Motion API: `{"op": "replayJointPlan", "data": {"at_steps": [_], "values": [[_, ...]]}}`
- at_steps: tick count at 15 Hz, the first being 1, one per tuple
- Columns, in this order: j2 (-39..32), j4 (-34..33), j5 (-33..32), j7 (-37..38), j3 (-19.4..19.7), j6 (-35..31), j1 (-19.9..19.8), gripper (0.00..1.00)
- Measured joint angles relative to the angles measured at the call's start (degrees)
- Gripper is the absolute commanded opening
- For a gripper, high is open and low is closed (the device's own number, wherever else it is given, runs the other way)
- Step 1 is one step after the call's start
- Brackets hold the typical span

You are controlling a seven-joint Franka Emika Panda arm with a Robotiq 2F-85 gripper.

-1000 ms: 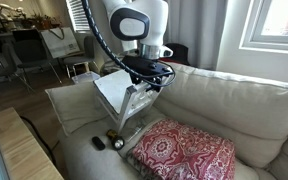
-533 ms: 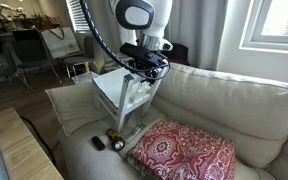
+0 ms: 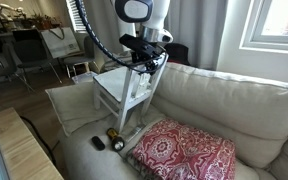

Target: Put the chair in an upright position on the sofa

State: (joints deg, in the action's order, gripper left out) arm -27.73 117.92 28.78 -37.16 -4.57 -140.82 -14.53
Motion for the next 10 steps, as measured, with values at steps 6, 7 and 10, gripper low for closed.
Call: {"op": "replayJointPlan", "data": {"at_steps": [6, 7, 10], "values": [[2.16, 1.76, 3.95, -0.05, -0.52, -2.16, -1.27, 0.04], [2.30, 2.39, 4.90, -0.04, -0.54, -3.03, -1.40, 0.04], [2.34, 4.31, 8.43, -0.05, -0.56, -6.03, -1.74, 0.04]]}}
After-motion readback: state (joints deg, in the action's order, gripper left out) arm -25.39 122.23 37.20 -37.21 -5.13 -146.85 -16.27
